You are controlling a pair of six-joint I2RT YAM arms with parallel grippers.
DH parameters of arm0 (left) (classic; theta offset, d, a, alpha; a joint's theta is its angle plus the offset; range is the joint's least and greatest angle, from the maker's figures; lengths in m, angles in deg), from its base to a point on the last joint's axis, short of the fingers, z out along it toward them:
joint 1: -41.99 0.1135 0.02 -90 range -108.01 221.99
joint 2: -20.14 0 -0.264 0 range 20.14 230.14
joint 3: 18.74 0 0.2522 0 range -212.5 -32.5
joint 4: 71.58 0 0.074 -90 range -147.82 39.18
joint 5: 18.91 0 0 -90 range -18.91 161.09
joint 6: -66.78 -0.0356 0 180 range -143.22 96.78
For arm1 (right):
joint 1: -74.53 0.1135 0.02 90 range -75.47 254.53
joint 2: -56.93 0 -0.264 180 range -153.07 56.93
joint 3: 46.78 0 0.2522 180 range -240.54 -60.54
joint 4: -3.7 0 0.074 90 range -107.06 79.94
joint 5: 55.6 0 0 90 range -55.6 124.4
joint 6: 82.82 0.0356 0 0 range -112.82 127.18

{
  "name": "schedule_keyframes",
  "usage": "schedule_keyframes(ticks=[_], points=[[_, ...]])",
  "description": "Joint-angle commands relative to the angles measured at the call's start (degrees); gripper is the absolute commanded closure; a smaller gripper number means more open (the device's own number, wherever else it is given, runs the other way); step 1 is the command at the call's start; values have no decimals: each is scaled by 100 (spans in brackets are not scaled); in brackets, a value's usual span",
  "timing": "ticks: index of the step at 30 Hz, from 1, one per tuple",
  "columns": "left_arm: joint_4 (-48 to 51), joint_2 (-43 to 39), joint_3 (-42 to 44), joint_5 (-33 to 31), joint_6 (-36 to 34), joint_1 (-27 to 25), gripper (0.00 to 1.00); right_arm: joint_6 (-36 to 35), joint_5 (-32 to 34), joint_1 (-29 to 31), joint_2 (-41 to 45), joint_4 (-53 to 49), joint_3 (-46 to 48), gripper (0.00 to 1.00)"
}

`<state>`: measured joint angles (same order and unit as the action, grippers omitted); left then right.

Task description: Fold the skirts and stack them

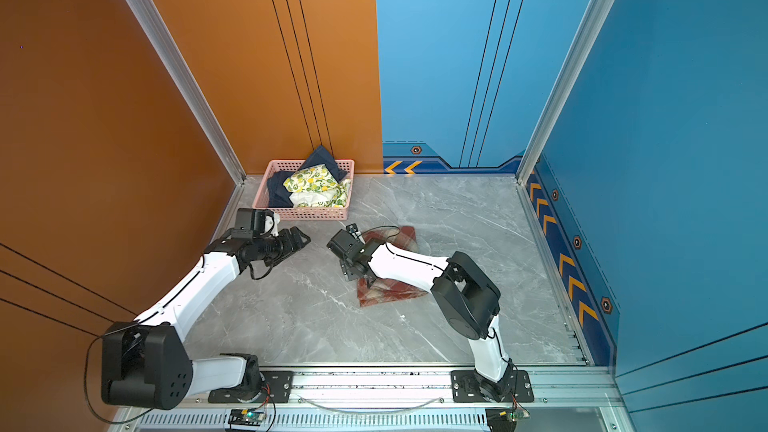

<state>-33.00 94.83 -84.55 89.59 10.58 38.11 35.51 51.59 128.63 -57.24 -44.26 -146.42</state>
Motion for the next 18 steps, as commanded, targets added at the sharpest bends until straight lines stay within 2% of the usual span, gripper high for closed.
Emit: schedule_keyframes(ticks=[1,11,15,18], points=[[-51,-53,112,157,-113,61,17,-337,249,29,-270,-621,-301,23],[-223,58,184,220,-45,115,18,-1318,505,168,-697,-1005,-184,26],[-226,50,153,163,-47,115,19,-2025,928,-203,-507,-1202,191,25],[-223,62,142,119,-22,109,19,-2301,954,-672,-36,-1158,425,23]])
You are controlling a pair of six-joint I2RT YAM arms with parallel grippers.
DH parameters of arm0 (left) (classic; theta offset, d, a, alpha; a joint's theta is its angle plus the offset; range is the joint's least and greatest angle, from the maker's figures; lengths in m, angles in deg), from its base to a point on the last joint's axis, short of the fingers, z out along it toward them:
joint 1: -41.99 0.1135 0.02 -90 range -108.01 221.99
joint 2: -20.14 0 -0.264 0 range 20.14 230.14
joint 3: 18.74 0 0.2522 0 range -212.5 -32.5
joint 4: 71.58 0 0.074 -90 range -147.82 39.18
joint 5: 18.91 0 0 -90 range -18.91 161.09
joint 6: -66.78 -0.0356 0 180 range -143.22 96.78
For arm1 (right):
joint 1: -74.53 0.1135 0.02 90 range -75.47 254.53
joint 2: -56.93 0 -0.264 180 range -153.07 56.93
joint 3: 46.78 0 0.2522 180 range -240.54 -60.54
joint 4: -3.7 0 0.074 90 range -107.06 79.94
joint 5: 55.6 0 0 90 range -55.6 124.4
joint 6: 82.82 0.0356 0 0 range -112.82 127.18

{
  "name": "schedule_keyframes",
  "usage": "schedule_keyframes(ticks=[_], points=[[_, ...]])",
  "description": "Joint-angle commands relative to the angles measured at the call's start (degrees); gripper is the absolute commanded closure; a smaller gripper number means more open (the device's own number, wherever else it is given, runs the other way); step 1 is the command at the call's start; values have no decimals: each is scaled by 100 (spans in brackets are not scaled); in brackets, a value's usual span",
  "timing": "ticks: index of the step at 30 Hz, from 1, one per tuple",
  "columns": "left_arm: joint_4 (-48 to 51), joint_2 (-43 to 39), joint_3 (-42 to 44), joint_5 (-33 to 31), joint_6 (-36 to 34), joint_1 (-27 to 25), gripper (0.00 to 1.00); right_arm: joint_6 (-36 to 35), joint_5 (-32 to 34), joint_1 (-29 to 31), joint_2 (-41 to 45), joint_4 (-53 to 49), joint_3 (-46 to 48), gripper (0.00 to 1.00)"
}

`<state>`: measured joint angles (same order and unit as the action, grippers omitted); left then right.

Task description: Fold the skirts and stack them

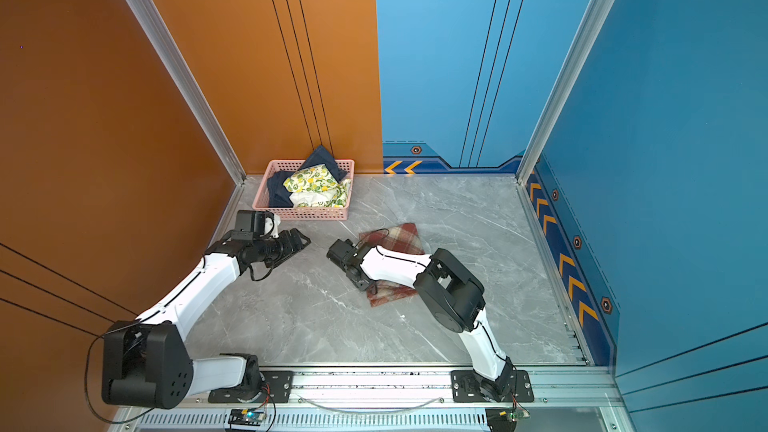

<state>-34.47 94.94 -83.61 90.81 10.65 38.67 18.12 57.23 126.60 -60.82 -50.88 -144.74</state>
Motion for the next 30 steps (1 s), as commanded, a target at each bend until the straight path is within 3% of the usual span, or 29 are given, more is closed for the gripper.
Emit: schedule_keyframes(ticks=[1,7,11,16,22,26,30], points=[[-78,54,40,-21,-21,46,19,-669,416,-625,452,-431,327,22],[-77,92,-39,-89,-5,-62,19,-1055,569,-1378,1205,-49,530,14],[-81,106,-57,-92,-29,-80,19,-699,96,-1420,1868,259,797,10],[-127,141,20,-47,-36,-91,19,1458,-982,-1384,2417,949,1259,11],[-233,168,105,18,-25,-116,19,3847,-1195,-787,2575,2726,1990,9],[-288,131,201,36,-25,-117,19,4640,-1427,-769,2169,3228,2130,9],[-290,101,242,42,-58,-100,19,4820,-1485,-830,2029,3389,2366,9]])
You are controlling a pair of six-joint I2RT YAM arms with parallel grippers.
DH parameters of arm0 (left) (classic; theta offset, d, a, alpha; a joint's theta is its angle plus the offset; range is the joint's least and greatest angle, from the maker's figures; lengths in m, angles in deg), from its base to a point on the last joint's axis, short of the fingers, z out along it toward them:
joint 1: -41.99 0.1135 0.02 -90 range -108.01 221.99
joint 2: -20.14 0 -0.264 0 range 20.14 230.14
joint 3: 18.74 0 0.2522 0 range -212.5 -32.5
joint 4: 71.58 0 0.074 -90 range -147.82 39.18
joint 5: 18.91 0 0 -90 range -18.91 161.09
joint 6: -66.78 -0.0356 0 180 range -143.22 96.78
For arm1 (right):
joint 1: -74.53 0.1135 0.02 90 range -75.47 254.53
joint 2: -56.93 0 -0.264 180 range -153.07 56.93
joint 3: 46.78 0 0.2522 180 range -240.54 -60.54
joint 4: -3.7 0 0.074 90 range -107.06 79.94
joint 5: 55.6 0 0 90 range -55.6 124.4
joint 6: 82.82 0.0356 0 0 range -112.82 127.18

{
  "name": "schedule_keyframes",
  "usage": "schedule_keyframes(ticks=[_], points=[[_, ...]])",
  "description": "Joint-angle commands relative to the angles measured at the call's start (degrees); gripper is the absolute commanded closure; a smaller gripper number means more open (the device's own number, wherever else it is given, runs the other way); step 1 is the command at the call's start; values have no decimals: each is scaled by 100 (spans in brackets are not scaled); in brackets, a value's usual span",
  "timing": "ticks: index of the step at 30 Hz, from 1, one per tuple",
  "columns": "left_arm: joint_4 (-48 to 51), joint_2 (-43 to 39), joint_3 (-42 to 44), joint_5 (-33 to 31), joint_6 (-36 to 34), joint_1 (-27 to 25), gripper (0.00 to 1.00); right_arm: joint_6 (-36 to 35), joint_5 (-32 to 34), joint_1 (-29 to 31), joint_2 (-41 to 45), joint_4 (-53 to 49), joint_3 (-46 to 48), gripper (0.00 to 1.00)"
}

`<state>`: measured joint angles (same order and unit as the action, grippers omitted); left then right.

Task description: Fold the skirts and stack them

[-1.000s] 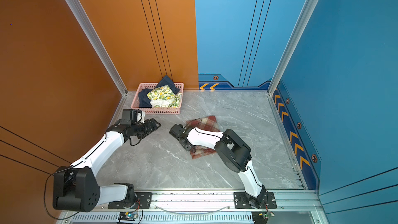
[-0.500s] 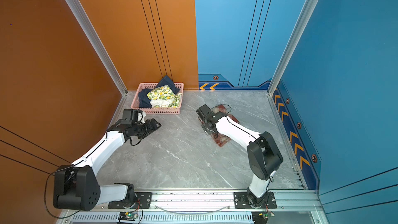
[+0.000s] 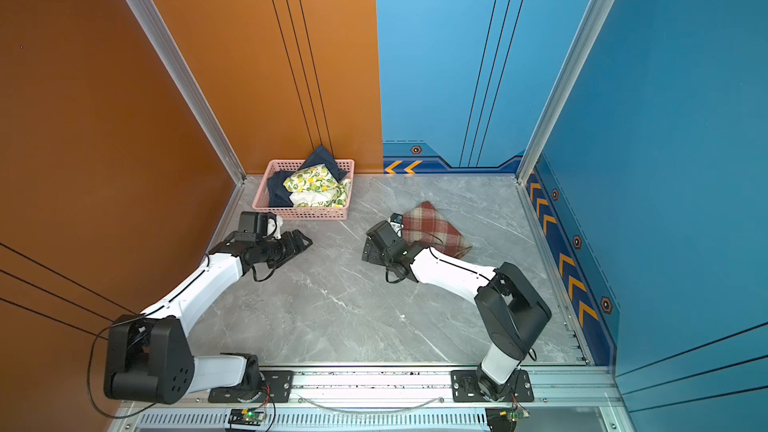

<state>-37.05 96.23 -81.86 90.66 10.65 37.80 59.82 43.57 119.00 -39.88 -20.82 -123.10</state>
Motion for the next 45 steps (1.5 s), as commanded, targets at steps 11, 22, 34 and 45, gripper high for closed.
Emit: schedule_keyframes(ticks=[11,22,34,45], points=[[-67,52,28,77,-45,-30,19,546,-495,-687,-237,646,860,8],[-56,74,21,121,-95,5,20,-32,-75,-2340,453,86,1250,7],[-91,184,6,161,-57,-15,20,-1840,705,-2232,1164,-1322,355,8],[-100,191,41,181,-90,-85,20,-2727,1825,-1198,-1193,-2872,-2264,5]])
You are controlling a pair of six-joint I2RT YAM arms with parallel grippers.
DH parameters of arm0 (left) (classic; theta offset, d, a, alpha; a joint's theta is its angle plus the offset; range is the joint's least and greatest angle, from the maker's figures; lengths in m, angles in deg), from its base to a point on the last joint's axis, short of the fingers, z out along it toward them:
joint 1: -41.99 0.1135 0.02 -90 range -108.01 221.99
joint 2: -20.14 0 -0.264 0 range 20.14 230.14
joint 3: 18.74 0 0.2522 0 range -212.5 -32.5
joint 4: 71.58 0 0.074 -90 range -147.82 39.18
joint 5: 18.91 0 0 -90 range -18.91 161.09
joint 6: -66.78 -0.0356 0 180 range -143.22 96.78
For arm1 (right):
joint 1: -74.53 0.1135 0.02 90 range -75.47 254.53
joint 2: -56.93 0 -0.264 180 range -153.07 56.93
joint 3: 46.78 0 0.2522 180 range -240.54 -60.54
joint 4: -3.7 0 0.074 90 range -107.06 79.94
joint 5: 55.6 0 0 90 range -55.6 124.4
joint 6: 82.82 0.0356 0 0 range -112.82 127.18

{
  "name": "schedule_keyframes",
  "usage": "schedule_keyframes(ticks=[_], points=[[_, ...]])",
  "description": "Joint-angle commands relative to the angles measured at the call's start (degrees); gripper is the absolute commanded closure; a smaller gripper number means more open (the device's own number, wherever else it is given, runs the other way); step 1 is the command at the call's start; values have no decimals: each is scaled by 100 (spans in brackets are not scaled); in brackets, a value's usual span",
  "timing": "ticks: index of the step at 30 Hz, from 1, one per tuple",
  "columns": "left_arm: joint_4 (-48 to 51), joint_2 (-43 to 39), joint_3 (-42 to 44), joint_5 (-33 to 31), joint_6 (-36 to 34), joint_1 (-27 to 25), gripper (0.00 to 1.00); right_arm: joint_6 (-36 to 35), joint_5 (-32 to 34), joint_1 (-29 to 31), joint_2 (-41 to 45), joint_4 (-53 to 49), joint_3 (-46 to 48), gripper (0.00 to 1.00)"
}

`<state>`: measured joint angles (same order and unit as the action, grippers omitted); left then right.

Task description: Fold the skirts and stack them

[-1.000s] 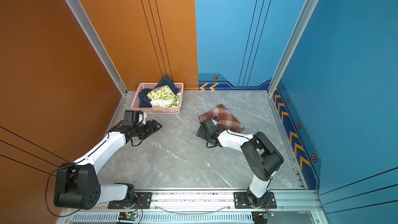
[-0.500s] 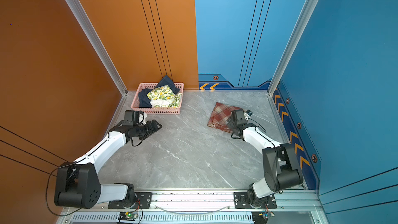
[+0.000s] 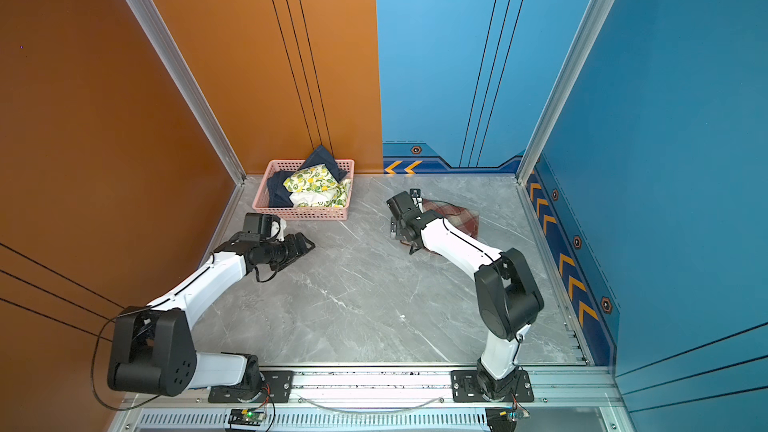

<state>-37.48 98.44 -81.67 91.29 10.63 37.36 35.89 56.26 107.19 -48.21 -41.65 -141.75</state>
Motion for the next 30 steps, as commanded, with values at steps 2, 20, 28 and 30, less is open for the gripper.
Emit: schedule_keyframes(ticks=[2,20,28,30], points=[[-56,-10,12,121,-89,-39,20,-389,571,-23,-675,-872,-683,6],[-72,59,-14,139,-96,-29,20,-2100,548,-182,-2196,-1203,-1629,50],[-82,53,-5,41,-97,-47,21,-3354,423,-548,-2237,-1121,-1430,70],[-78,54,-16,26,-95,-47,21,-3610,351,-665,-2231,-1120,-1413,73]])
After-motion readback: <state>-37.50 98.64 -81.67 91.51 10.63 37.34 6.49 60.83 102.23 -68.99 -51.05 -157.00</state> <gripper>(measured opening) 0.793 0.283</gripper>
